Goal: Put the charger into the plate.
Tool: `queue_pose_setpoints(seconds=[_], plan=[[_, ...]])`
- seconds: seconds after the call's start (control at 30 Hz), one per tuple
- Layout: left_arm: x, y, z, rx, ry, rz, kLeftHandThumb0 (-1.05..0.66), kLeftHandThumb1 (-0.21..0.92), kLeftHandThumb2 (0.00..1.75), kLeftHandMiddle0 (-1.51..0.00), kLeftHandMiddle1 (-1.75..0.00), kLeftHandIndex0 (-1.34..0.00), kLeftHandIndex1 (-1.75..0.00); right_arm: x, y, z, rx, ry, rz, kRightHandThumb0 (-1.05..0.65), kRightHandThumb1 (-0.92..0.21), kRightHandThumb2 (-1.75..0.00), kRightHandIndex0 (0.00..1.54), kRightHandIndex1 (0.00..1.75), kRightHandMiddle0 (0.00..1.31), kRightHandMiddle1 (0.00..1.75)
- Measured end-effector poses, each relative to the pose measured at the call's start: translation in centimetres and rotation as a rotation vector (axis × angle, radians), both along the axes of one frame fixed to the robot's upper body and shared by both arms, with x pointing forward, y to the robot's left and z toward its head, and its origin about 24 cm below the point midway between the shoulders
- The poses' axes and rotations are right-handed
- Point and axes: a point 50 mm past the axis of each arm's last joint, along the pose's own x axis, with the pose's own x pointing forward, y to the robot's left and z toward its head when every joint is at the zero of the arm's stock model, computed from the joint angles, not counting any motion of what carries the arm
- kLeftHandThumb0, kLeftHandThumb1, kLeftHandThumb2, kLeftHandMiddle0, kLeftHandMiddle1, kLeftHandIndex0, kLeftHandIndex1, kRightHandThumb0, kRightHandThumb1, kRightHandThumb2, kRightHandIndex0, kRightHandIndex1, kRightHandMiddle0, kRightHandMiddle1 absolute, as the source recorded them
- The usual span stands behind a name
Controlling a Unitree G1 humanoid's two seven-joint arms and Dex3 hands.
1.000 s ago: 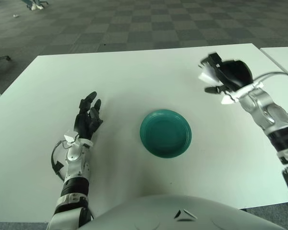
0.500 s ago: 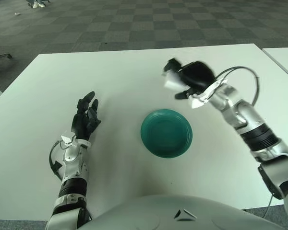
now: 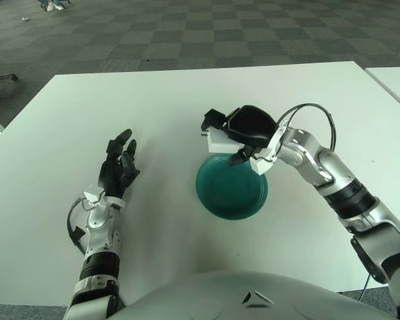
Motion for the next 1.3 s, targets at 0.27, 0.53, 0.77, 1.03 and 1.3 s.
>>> queue_pose_setpoints(seconds=[0.27, 0.53, 0.77, 1.03, 1.3], plan=[[-0.4, -0.3, 0.1, 0.002, -0.007, 0.005, -0.85, 0.92, 0.94, -0.30, 0.00, 0.00, -0.74, -0.2, 0.4, -0.2, -0.066, 0.112, -0.014, -0.41, -0.58, -0.86, 1.08, 1.75, 0.53, 1.58], [-0.7, -0.8, 0.2, 0.009, -0.010, 0.000, -0.85, 0.92, 0.94, -0.30, 0.00, 0.00, -0.74, -1.0, 0.5, -0.8, -0.064, 0.191, 0.021, -0.41, -0.58, -0.85, 1.04, 1.75, 0.53, 1.57], [-1.0, -1.1, 0.3, 0.016, -0.009, 0.001, -0.85, 0.92, 0.94, -0.30, 0.00, 0.00, -0.74, -1.6, 0.1, -2.1, -0.084, 0.312, 0.050, -0.41, -0.57, -0.85, 1.06, 1.75, 0.55, 1.56], [-1.1, -1.4, 0.3, 0.011, -0.009, 0.004, -0.85, 0.92, 0.94, -0.30, 0.00, 0.00, -0.74, -1.9, -0.1, -1.9, -0.097, 0.336, 0.070, -0.41, -0.57, -0.85, 1.08, 1.75, 0.55, 1.56], [-1.3, -1.7, 0.4, 0.006, -0.009, 0.004, -0.85, 0.92, 0.94, -0.30, 0.00, 0.00, -0.74, -2.3, -0.4, -2.0, -0.105, 0.350, 0.059, -0.41, -0.58, -0.87, 1.06, 1.75, 0.51, 1.60]])
